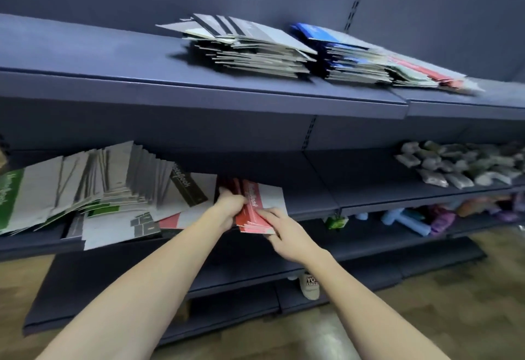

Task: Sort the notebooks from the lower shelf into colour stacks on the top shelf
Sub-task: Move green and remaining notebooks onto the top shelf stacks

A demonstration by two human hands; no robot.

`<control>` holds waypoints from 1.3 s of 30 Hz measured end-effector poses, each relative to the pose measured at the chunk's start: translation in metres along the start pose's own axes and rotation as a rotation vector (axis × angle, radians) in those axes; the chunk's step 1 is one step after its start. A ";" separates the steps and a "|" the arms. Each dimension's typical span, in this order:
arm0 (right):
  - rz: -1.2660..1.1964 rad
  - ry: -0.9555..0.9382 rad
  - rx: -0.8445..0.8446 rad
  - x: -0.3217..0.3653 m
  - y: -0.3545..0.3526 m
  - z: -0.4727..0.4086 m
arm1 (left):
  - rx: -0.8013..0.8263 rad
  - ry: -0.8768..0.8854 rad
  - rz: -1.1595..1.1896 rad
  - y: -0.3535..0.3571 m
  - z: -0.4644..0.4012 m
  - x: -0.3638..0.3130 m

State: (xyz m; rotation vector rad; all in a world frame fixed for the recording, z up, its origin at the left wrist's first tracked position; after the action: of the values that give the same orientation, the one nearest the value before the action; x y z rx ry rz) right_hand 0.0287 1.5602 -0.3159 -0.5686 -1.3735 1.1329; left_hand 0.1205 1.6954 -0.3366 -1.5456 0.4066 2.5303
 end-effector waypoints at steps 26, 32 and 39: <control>-0.932 0.405 -0.758 -0.255 -0.184 0.200 | 0.474 0.524 -0.533 0.339 0.074 -0.116; -0.851 0.162 -0.875 -0.251 -0.276 0.218 | 0.350 0.680 -0.415 0.385 0.082 -0.185; -0.895 0.029 -0.828 -0.230 -0.350 0.180 | 0.147 0.729 -0.176 0.380 0.085 -0.267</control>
State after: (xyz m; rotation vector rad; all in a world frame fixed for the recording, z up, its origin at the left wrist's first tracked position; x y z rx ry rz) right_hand 0.0009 1.1674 -0.0863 -0.4393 -1.7785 -0.1922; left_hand 0.0700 1.3634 -0.0052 -2.2782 0.4894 1.6942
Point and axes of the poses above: each hand's wrist, its own z-axis away from the middle knuckle, its own y-axis out of the palm, x = y × z, the point moved 7 cm from there along -z, towards the middle knuckle, and after that the axes turned 10 degrees about x, right-handed, at the moved point
